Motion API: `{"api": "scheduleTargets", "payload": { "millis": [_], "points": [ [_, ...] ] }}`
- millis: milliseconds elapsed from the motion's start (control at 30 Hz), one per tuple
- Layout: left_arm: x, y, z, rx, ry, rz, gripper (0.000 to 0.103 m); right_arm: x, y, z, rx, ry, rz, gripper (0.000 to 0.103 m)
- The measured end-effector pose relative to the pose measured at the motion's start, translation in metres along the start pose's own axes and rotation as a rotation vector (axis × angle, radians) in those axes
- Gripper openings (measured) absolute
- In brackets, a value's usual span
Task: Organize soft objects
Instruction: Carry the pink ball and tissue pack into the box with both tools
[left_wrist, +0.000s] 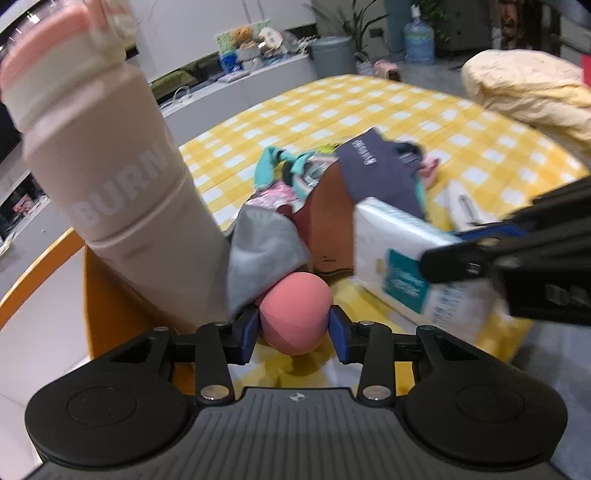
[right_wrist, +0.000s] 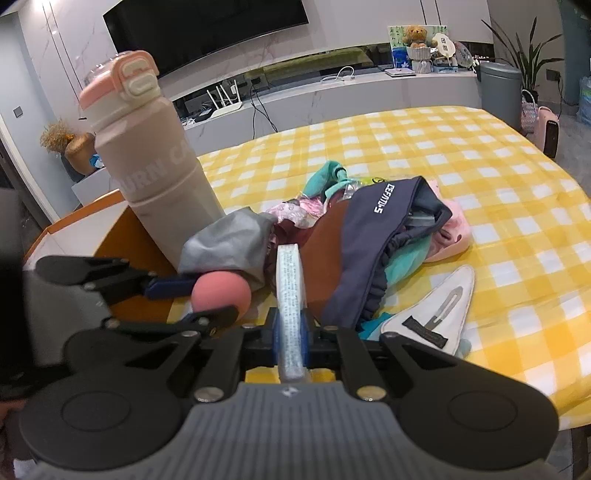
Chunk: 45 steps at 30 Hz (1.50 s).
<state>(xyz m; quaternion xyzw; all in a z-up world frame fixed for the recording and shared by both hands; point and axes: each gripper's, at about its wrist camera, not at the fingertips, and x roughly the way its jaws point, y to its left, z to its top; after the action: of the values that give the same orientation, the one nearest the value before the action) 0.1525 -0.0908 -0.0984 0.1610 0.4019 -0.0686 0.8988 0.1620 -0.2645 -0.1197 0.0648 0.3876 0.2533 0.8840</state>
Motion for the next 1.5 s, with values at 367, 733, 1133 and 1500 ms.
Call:
{"api": "scheduleTargets", "payload": {
  "millis": [367, 733, 1133, 1500],
  "points": [
    [-0.040, -0.002, -0.024, -0.049, -0.022, -0.124, 0.044, -0.008, 0.008, -0.016, 0.033, 0.041, -0.035, 0.008],
    [-0.122, 0.038, -0.023, -0.203, -0.214, -0.083, 0.044, -0.066, 0.054, -0.003, -0.026, -0.085, 0.008, 0.007],
    [-0.152, 0.131, -0.056, -0.424, -0.234, -0.015, 0.044, -0.072, 0.153, 0.032, -0.143, -0.134, 0.227, 0.007],
    [-0.113, 0.192, -0.087, -0.443, -0.043, 0.044, 0.044, 0.025, 0.239, 0.041, -0.300, 0.028, 0.204, 0.007]
  ]
}}
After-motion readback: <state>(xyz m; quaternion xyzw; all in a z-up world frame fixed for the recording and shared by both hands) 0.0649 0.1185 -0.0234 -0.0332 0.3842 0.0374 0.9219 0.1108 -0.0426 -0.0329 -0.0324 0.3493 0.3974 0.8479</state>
